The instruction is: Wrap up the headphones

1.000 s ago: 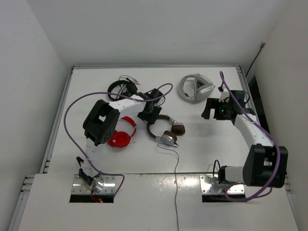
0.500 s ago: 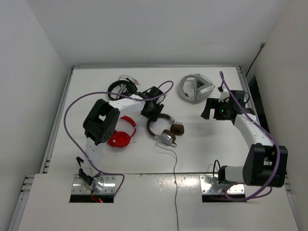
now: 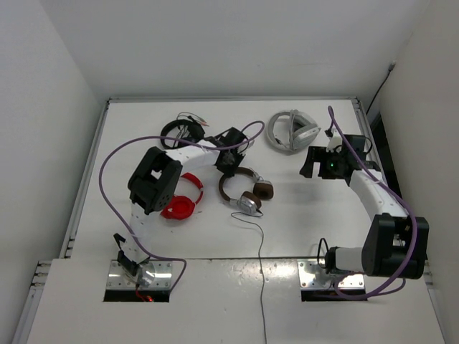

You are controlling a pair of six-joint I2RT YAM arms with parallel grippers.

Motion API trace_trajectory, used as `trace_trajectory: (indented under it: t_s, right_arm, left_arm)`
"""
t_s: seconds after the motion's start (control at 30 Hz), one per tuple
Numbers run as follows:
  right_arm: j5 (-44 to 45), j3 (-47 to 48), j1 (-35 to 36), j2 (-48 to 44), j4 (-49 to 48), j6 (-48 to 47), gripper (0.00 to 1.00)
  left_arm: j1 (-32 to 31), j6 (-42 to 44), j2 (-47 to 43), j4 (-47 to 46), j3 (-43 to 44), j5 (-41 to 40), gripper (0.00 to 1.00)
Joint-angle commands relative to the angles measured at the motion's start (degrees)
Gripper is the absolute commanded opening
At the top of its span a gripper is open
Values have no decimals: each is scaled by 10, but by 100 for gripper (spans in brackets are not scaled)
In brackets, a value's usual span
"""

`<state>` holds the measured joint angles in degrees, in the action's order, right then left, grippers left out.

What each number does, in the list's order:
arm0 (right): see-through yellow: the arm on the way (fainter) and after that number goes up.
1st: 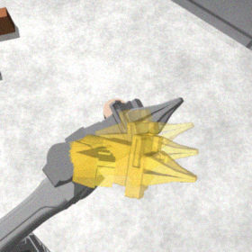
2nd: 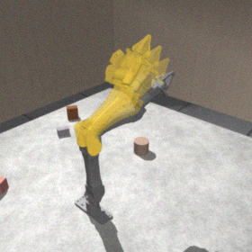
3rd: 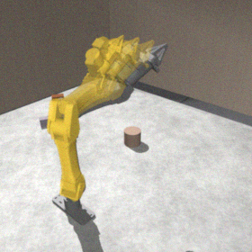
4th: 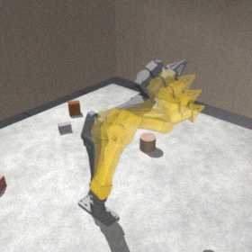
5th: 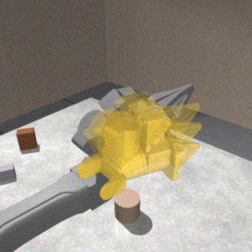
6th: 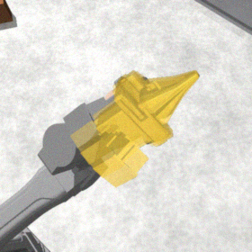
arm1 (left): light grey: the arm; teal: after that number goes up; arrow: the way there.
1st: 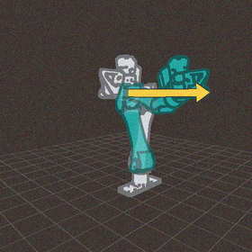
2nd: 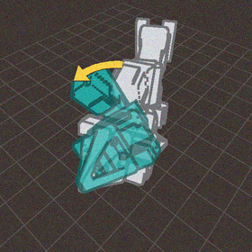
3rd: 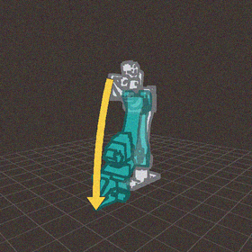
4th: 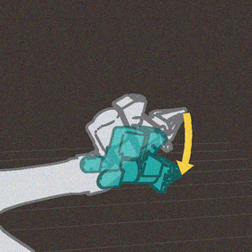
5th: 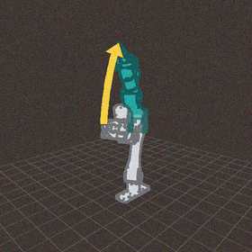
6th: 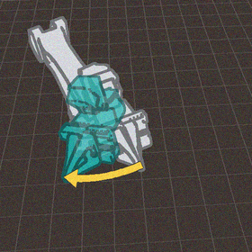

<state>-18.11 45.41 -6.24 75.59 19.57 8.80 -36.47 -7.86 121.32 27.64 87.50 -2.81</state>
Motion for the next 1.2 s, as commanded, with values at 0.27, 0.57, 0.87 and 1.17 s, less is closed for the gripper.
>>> trace_trajectory:
  t_s: [0.27, 0.57, 0.87, 1.17]
  right_arm:
    - [-8, -8, -2, -5, -16, -5, 96]
    - [-46, -26, 77, -38, -62, 16, 96]
    - [-40, -10, 151, -19, -68, 26, 87]
    - [-53, -42, 229, 14, -100, 26, 77]
  left_arm:
    - [-2, -35, 39, 4, -2, -22, 0]
    - [32, -189, 0, 26, 95, -122, 0]
    - [104, -257, -48, 66, 168, -42, 0]
    - [194, -276, -82, 72, 198, 38, 0]
